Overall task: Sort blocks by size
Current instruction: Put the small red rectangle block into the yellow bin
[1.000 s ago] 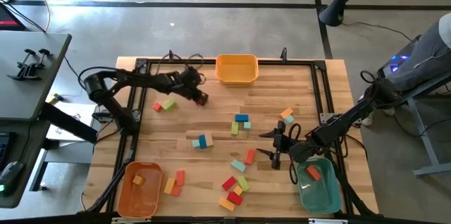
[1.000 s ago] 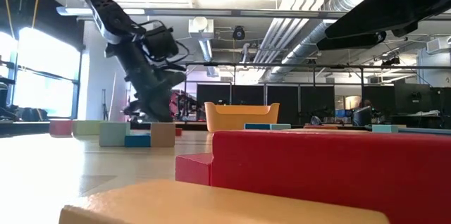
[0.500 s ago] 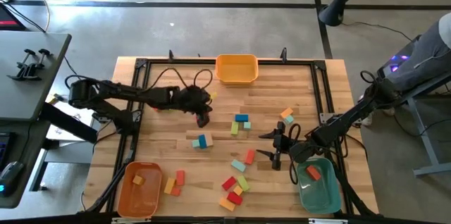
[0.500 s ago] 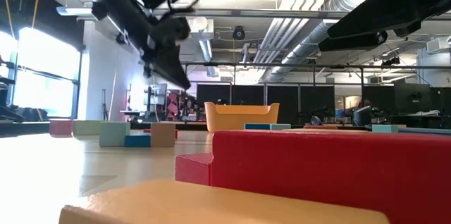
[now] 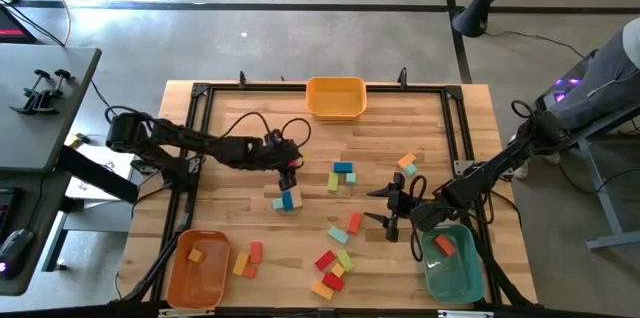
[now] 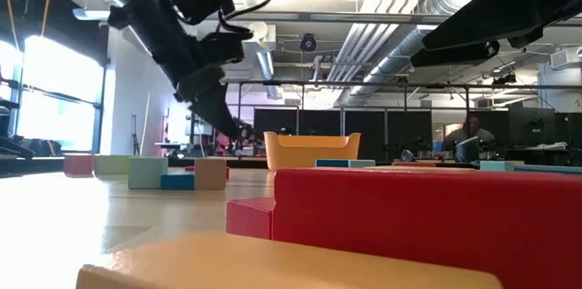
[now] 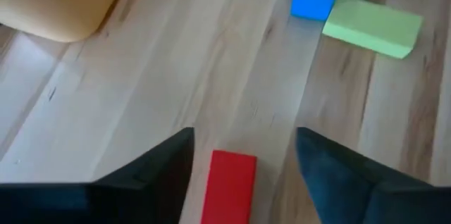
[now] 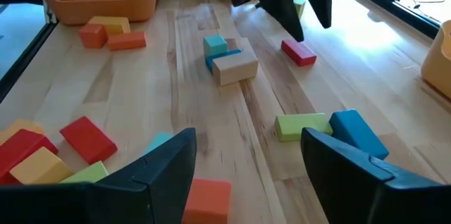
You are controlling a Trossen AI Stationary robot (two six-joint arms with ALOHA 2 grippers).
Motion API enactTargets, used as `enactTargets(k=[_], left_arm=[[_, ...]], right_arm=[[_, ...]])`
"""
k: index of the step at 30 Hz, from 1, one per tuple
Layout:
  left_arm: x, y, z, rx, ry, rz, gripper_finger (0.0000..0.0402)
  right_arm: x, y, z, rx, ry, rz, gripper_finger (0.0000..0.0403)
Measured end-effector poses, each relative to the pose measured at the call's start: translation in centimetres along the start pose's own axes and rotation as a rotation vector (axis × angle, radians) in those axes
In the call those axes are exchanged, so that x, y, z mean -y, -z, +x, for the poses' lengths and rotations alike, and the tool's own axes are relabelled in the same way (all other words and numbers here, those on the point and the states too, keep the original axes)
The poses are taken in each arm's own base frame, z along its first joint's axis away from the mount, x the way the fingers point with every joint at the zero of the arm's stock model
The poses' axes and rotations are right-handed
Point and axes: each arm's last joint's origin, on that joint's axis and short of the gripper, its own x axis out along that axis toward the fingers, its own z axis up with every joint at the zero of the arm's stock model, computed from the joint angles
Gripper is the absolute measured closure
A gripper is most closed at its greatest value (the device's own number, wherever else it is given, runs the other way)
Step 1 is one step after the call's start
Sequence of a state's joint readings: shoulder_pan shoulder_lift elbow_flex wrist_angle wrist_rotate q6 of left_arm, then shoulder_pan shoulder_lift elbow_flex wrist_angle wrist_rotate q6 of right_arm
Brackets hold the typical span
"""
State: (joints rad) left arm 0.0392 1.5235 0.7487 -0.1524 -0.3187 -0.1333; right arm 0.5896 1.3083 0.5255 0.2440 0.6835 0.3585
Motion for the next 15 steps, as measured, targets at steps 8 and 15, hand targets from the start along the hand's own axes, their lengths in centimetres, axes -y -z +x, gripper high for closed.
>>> enactTargets(k=[8, 15], left_arm=[[-0.5, 4.8, 1.4, 0.163, 0.032, -0.057, 0.0142], [-2.0, 8.3, 1.6, 0.252, 0.012, -0.138, 0.0153]], right_arm=[[0.0, 0.0, 0.0, -0.001, -0.003, 0.007, 0.0151], [0.2, -0.1, 0.2, 0.004, 0.007, 0.009, 0.0151]])
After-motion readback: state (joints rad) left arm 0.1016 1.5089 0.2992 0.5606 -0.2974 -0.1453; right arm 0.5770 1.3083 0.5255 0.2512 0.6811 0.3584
